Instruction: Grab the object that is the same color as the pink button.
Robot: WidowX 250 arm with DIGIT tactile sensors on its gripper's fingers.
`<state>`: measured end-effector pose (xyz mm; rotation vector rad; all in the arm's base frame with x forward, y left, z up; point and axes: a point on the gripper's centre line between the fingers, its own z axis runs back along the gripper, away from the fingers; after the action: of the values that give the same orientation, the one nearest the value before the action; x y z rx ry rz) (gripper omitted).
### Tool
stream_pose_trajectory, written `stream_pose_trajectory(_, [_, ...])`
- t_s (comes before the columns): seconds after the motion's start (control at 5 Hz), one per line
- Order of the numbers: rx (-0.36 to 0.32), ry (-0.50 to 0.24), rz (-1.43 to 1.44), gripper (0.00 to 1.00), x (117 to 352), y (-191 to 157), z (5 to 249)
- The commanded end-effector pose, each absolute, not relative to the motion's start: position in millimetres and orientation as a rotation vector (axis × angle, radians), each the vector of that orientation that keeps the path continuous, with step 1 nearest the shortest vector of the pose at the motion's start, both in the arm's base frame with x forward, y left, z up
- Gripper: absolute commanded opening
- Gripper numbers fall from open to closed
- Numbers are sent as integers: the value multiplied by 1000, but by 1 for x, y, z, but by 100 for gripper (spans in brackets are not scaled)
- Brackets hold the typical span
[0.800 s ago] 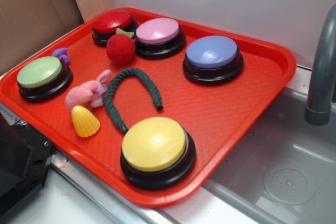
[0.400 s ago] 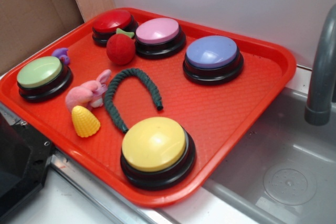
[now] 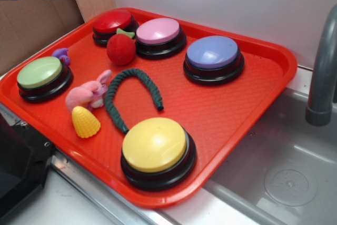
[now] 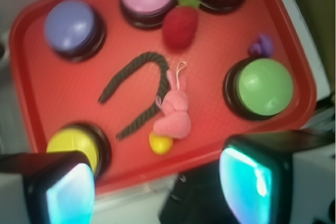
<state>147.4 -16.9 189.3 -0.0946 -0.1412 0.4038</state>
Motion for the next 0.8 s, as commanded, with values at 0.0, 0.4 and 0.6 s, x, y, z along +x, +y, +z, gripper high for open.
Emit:
stream_pose_trajectory(0.0, [-118, -134, 545, 100, 158, -10, 118])
stream_pose_trajectory(0.4, [-69, -58, 641, 100, 160, -3, 59])
stream_pose_trajectory(0.6, [-60, -47, 671, 100, 163, 0, 48])
